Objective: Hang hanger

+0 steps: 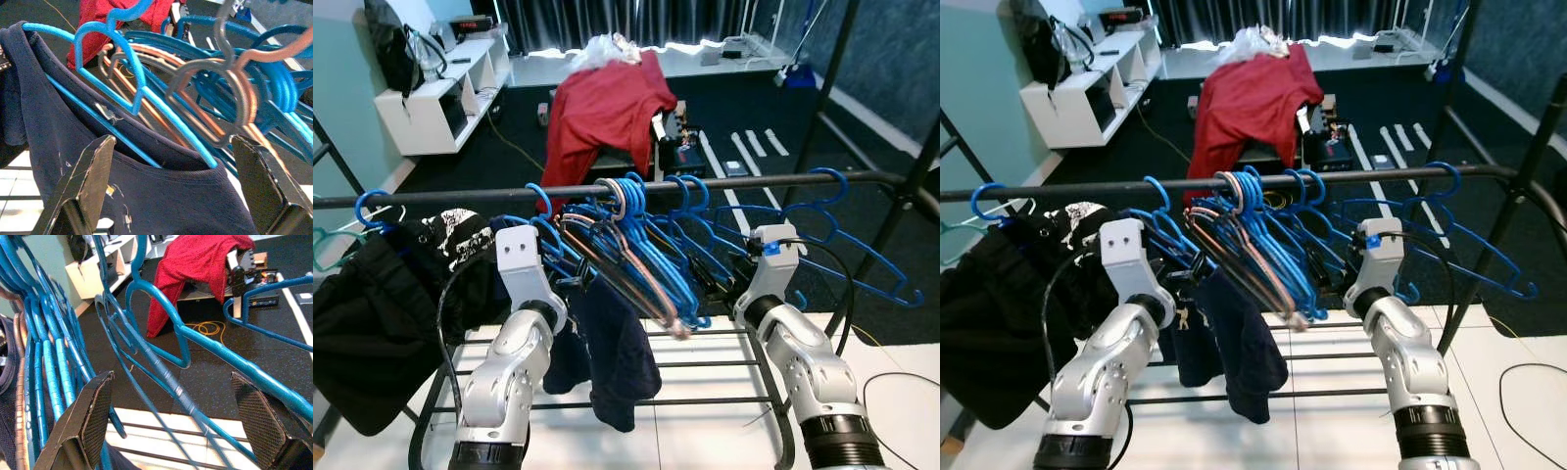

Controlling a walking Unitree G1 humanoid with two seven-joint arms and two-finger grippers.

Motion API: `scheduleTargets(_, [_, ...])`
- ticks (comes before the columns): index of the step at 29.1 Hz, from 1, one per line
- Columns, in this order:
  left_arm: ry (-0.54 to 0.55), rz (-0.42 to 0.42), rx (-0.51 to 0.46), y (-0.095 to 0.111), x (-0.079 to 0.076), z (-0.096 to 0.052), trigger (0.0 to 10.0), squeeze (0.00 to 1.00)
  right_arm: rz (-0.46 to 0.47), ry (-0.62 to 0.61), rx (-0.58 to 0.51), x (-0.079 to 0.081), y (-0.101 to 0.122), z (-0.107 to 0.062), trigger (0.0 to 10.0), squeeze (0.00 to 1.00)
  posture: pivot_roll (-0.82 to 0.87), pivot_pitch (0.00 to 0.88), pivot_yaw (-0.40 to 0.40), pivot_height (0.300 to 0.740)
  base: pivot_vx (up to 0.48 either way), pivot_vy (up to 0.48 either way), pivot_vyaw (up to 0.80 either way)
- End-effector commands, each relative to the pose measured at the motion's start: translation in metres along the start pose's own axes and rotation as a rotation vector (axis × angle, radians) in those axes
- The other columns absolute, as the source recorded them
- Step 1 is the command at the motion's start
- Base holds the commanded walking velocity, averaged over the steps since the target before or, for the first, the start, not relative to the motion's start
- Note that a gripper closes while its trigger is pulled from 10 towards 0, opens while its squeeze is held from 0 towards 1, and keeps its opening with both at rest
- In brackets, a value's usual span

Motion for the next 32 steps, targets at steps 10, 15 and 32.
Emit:
scheduleTargets(10, [0.020,0.084,0.049,-0.016,-0.018,0.008,10.0,0.00,0.005,0.007,0.005,0.007,-0.003,-0.001,10.0,0.00,-0.10,0.044,0.084,0.735,0.000,0.000,0.00])
scheduleTargets(15, [0.107,0.181,0.053,-0.020,-0.013,0.015,10.0,0.00,0.011,0.003,0.000,0.008,-0.002,-0.002,10.0,0.00,-0.11,0.052,0.092,0.735,0.000,0.000,0.00])
scheduleTargets(32, [0.305,0.334,0.007,-0.011,0.006,0.023,10.0,0.00,0.031,0.000,-0.012,0.012,0.001,-0.004,10.0,0.00,-0.10,0.073,0.109,0.735,0.000,0.000,0.00])
Point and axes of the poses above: a point about 5 cm out from each wrist's last joint towards the gripper, its own z axis pointing out of the wrist towards the gripper, its own y axis along the axis of the wrist's last joint, x = y × z, the point moved 6 cm from there along z, pointing out of the wrist towards the gripper, and after that the axes turned 15 degrees about -z, right-handed, at the moved point
